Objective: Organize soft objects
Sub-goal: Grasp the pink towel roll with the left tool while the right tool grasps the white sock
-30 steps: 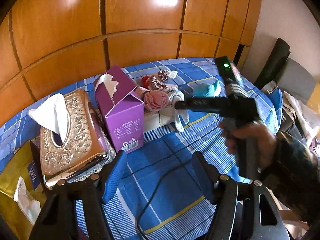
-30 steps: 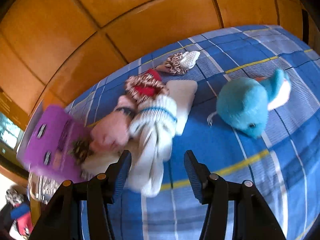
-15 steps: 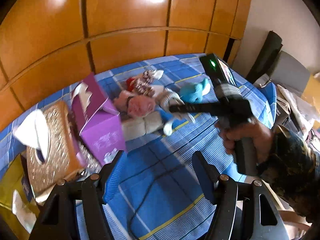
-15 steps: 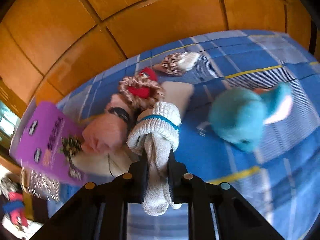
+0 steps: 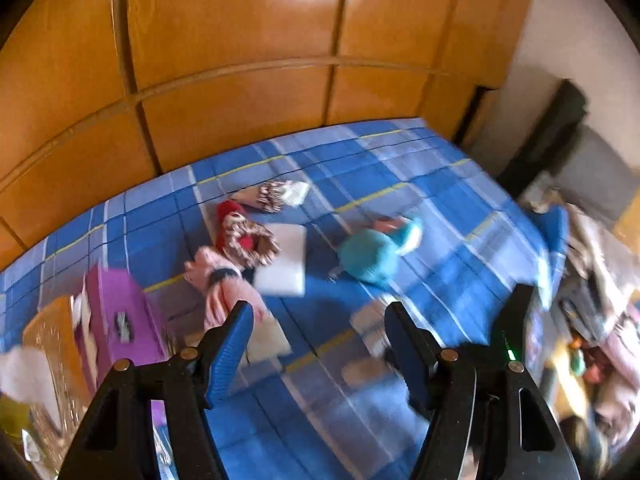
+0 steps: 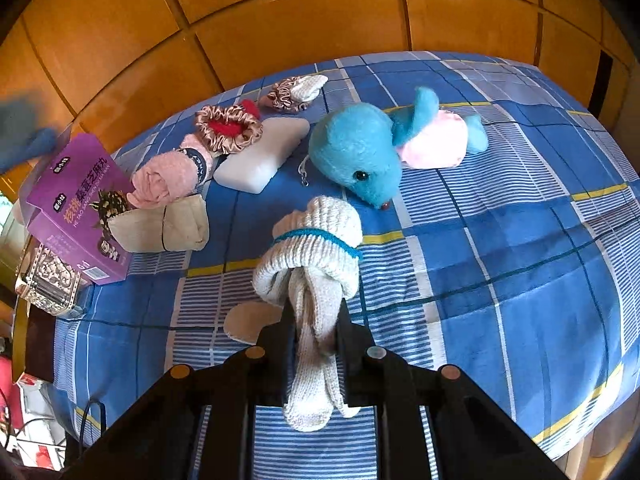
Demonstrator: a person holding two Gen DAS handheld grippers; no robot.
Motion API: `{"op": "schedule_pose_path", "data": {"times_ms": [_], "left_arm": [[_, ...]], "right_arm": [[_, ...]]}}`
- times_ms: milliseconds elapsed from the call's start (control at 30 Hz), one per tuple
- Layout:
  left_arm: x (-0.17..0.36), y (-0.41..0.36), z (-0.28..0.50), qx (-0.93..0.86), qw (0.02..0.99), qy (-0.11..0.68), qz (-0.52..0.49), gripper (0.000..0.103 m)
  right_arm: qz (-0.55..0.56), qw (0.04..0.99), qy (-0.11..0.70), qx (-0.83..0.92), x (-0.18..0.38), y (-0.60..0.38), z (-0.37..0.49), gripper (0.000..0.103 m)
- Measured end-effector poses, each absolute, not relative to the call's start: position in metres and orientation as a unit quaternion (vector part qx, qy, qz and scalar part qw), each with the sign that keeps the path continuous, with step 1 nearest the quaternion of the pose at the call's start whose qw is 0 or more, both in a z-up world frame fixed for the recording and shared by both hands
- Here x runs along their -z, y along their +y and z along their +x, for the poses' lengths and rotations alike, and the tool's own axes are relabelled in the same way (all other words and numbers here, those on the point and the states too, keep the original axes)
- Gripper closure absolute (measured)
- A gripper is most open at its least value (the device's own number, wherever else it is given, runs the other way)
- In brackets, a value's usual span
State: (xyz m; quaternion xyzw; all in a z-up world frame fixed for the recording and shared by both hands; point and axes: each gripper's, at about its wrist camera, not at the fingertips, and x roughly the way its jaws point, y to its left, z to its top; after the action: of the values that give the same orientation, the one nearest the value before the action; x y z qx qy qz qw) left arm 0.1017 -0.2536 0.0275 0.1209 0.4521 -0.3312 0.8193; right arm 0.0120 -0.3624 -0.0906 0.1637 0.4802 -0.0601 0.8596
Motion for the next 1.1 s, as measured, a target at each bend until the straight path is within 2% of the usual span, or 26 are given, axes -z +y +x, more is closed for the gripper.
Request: {"op": "schedule_pose_path", "data": {"times_ms": [133,300,533,567,700,800,1100], "left_arm": [[-0.006,-0.276,0.146,0.275,0.805,0.513,0.117,0.031],[0.022,-0.283,0.188,0.210,0.794,0.553,0.144,0.030],[0.063,-0.282,0.207,0.176,0.765,0.596,0.169,0.032],[0.070,-0.282,0.208,0.174,0.761,0.601,0.171,0.034],[0.084,-0.281,0.208,0.174,0.756,0.605,0.180,0.061],[0.082,-0.279,0.203,0.182,0.765,0.590,0.186,0.067],[0.035,-0.256,0.192,0.233,0.775,0.573,0.127,0.068]], "right_arm": [[0.178,0.859,0.476,0.056,0.091,-0.363,0.013,0.087],[0.200,0.858,0.470,0.050,0.094,-0.367,0.013,0.087],[0.213,0.858,0.466,0.045,0.095,-0.369,0.011,0.087],[0.214,0.857,0.466,0.045,0.095,-0.370,0.011,0.087],[0.214,0.857,0.466,0.047,0.096,-0.369,0.011,0.087],[0.214,0.856,0.468,0.046,0.097,-0.369,0.011,0.085],[0.201,0.856,0.474,0.048,0.099,-0.365,0.013,0.085]]}}
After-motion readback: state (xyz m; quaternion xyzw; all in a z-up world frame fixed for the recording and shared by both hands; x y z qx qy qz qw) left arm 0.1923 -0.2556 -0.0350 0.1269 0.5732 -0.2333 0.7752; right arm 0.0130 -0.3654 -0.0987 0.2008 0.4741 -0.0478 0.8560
